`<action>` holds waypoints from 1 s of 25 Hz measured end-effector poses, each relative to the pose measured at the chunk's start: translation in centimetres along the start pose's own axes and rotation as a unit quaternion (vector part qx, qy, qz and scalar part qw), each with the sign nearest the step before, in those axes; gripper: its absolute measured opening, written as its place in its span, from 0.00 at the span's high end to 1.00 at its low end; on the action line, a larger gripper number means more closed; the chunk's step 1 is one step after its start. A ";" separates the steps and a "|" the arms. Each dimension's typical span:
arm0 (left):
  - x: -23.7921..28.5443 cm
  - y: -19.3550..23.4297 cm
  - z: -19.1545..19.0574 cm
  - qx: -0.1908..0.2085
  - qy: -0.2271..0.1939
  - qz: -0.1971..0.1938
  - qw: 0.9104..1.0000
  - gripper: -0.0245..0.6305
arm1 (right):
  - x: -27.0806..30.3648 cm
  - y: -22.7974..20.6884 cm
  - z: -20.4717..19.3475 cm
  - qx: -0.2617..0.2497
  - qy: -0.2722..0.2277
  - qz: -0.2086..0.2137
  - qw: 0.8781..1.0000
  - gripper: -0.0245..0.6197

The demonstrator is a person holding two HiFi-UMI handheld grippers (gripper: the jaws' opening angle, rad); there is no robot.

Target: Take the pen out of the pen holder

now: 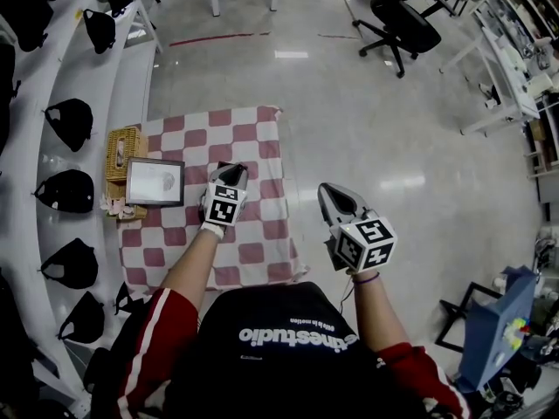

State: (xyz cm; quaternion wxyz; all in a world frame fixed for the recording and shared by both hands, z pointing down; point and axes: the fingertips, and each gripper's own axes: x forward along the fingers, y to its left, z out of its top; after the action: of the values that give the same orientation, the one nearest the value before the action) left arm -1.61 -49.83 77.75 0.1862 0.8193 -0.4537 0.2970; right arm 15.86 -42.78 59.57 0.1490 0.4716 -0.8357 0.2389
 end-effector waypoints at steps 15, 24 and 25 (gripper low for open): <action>-5.4 0.1 2.9 0.018 -0.073 0.003 0.997 0.86 | -2.3 3.5 1.0 -0.006 -0.017 0.013 1.000 0.95; -10.9 0.5 4.1 0.008 -0.130 0.004 0.991 0.86 | -3.6 8.9 2.2 -0.036 -0.036 0.026 0.998 0.95; -11.4 0.5 4.2 0.007 -0.135 0.004 0.991 0.86 | -3.9 9.4 2.3 -0.040 -0.038 0.026 0.998 0.95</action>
State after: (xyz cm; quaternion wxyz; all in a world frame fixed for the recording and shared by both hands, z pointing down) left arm -5.40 -45.26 67.10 0.1166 0.8513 -0.4760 0.1875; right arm 9.67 -37.07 53.36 0.1297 0.4520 -0.8616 0.1913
